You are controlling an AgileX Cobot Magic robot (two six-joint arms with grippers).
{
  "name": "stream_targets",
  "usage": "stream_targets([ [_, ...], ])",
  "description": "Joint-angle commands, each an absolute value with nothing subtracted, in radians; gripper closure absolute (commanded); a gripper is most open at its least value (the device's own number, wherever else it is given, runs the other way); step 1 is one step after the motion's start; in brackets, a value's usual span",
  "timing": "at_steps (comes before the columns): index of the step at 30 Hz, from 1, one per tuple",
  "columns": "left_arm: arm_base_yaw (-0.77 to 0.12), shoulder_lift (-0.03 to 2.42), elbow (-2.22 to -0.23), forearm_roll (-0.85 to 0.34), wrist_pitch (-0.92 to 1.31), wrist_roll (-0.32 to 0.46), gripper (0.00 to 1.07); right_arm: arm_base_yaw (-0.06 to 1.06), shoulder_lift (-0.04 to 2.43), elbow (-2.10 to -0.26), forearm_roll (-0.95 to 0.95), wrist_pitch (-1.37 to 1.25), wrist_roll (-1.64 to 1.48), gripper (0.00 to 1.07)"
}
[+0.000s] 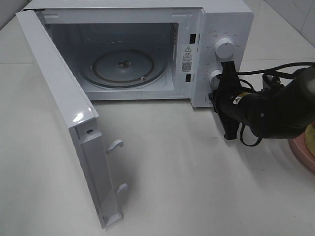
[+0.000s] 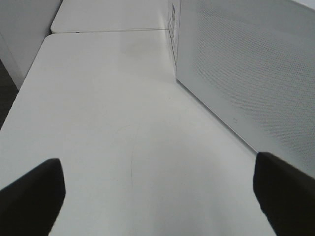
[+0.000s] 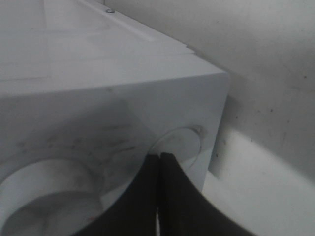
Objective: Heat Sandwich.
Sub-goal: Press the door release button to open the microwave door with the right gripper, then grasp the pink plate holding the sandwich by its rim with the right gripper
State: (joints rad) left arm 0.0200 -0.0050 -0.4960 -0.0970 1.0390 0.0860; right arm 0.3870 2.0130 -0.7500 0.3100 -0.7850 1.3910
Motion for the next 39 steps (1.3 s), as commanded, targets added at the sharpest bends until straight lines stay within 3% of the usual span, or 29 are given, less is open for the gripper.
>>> stream_targets([
  [1, 0.023, -0.030, -0.495, -0.096, 1.037, 0.080, 0.09, 0.384, 1.950, -0.714, 0.286, -0.810, 1.330, 1.07],
  [13, 0.023, -0.030, -0.495, -0.096, 1.037, 0.080, 0.09, 0.384, 1.765, -0.592, 0.269, -0.585, 1.199, 1.06],
  [18, 0.023, -0.030, -0.495, -0.096, 1.037, 0.080, 0.09, 0.384, 1.677, -0.587, 0.269, -0.354, 1.008, 1.06],
  [22, 0.023, -0.030, -0.495, -0.096, 1.037, 0.080, 0.09, 0.383, 1.599, -0.587, 0.269, -0.182, 0.664, 1.06],
  [27, 0.023, -0.030, -0.495, -0.096, 1.037, 0.080, 0.09, 0.383, 1.567, -0.587, 0.269, -0.102, 0.467, 1.04],
  [31, 0.023, -0.030, -0.495, -0.096, 1.037, 0.080, 0.09, 0.383, 1.516, -0.626, 0.264, 0.143, 0.140, 1.02],
  [39, 0.023, -0.030, -0.495, -0.096, 1.037, 0.080, 0.09, 0.382, 1.513, -0.707, 0.147, 0.456, 0.020, 0.95],
])
